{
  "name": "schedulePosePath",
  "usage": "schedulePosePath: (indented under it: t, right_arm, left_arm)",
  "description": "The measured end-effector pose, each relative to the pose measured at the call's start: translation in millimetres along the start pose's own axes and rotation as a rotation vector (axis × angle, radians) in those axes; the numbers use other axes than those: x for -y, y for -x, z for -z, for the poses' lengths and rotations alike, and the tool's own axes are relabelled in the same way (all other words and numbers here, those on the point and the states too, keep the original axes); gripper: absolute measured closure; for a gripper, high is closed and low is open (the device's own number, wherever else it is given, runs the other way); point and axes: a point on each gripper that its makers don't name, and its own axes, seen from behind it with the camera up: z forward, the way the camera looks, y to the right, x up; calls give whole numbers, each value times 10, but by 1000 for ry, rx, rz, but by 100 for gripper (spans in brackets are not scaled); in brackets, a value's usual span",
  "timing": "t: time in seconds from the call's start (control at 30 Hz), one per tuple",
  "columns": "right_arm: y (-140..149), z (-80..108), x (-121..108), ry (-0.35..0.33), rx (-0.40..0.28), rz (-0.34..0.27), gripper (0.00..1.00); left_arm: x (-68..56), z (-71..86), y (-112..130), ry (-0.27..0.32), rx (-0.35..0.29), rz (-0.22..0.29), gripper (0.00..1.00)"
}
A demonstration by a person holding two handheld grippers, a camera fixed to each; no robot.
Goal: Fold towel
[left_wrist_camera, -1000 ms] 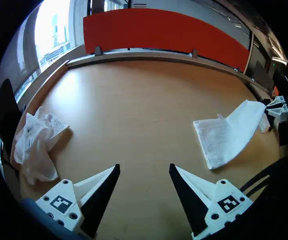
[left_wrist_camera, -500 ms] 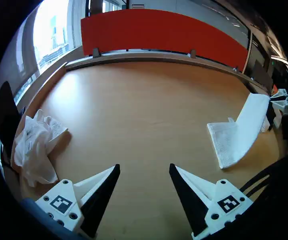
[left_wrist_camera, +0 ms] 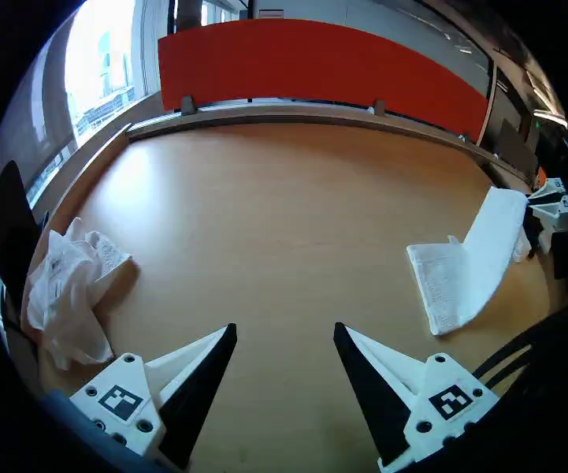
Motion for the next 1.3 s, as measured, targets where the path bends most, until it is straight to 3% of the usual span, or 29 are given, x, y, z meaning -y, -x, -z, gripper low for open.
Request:
schedulePosePath:
  t: [0.6, 1.03, 1.13, 1.17, 1.27, 1.3]
  right_arm:
    - [-45, -462, 572, -128, 11, 11, 96]
    - [36, -735, 984, -213, 46, 5, 92]
    - [76, -745, 1026, -227, 57, -3, 84]
    - [88, -743, 1037, -232, 61, -9, 77]
    - [125, -731, 1042, -239, 74, -26, 33]
    - [138, -727, 1039, -240, 79, -33, 22]
  left_arm:
    - [23, 7, -23, 3, -4, 7, 9]
    - [160, 36, 44, -14, 3, 23, 9]
    - [186, 40, 58, -18, 5, 25, 9]
    - [193, 41, 65, -19, 6, 26, 9]
    - [209, 41, 73, -21, 8, 28, 8]
    - [214, 40, 74, -22, 8, 28, 8]
